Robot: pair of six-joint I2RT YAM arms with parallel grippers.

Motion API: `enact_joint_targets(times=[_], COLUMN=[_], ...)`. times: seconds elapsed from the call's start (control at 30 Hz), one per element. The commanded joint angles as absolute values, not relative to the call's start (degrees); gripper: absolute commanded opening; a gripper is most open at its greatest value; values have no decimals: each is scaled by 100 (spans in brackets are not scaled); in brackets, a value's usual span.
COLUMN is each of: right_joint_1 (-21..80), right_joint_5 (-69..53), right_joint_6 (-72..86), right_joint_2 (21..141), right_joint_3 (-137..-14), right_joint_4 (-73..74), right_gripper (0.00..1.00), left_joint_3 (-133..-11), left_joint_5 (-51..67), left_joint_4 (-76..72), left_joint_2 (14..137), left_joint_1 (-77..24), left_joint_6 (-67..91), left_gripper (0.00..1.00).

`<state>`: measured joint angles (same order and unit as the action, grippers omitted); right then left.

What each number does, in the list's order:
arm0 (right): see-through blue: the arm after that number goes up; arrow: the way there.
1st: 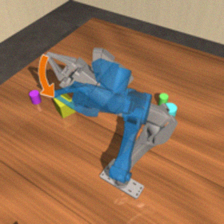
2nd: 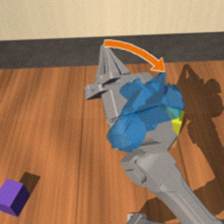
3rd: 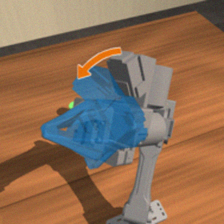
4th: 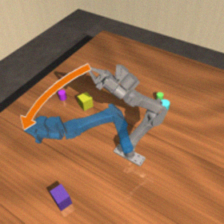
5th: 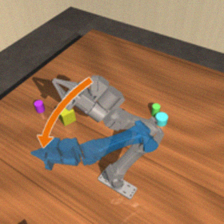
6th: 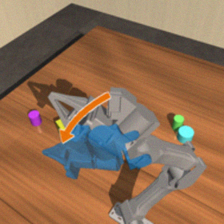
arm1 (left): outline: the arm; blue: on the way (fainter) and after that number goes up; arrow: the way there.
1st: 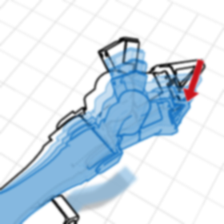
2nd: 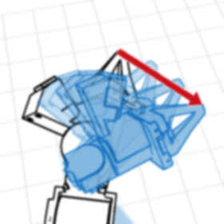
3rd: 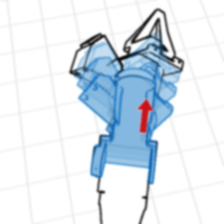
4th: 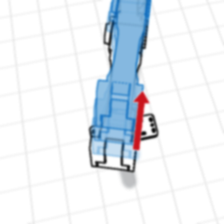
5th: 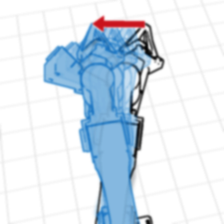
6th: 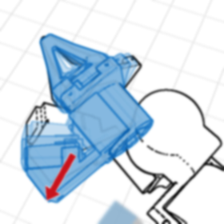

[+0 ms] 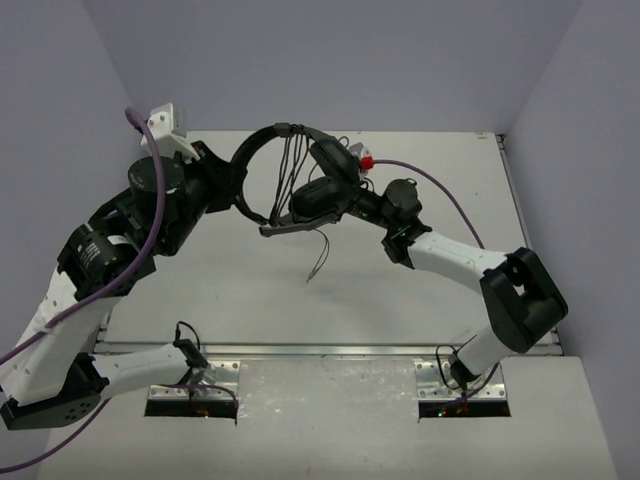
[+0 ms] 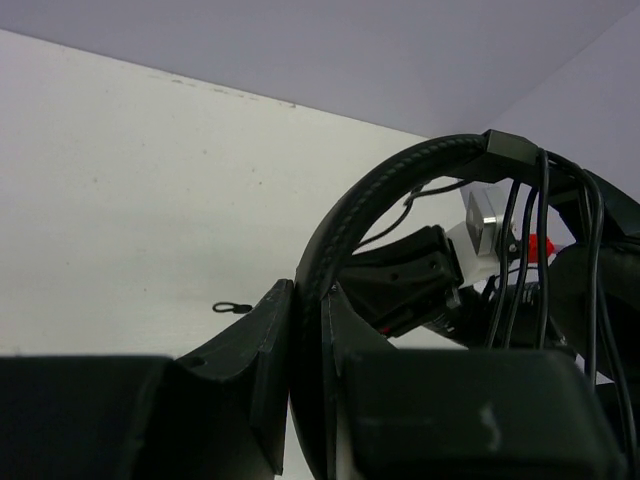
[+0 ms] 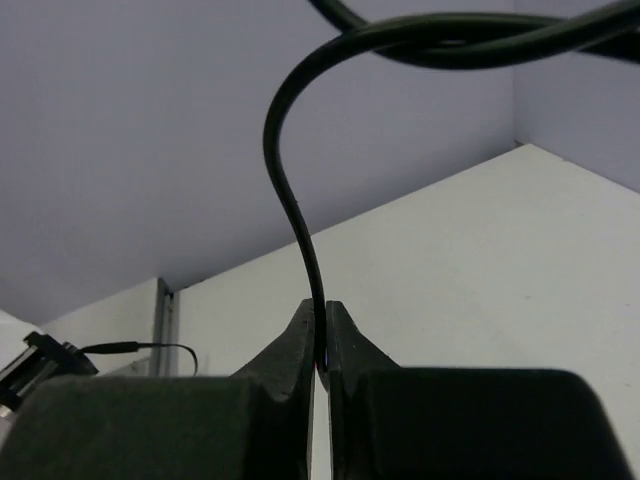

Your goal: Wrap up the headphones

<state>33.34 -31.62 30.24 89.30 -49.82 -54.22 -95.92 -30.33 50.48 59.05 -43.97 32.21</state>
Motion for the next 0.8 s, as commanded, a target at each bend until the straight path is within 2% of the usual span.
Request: enact_joint_targets(times=[0.0,0.07,0.27,0.4,0.57,0.77], right_joint_1=[3595,3595,4007,4804,6063,6793], right_joint_5=[-3200,-3147,-2796,-2093,-854,-518], right_joint_6=[2988,3269,2814,1823,880,378], right_joint_2=[9079,9201,8940,8089,7384,6821], right_joint_3=[-5003,-4379,-3244,-2831,-2751,-3418], right_joint_4=[-5904,-6649,-6383,-5162,-3210,-1487], right_gripper=[1,1,1,1,1,1], left_joint_3=[-9659,-9860,-10975,-11846,-12708,-12490], left_joint_5=[-3514,-4146,-5571,-5661,-5019,-5492], left_joint_4=[4342,4350,4385,4641,4877,4712], left_joint_2=[5941,6038,6924,7898,9016,9378], left_joint_1=[-4447,-4447,-4386,-3834,-2497,-2171], left_joint_6=[3664,3840,3972,4061,4140,4368], left_gripper=[0,0,0,0,0,0])
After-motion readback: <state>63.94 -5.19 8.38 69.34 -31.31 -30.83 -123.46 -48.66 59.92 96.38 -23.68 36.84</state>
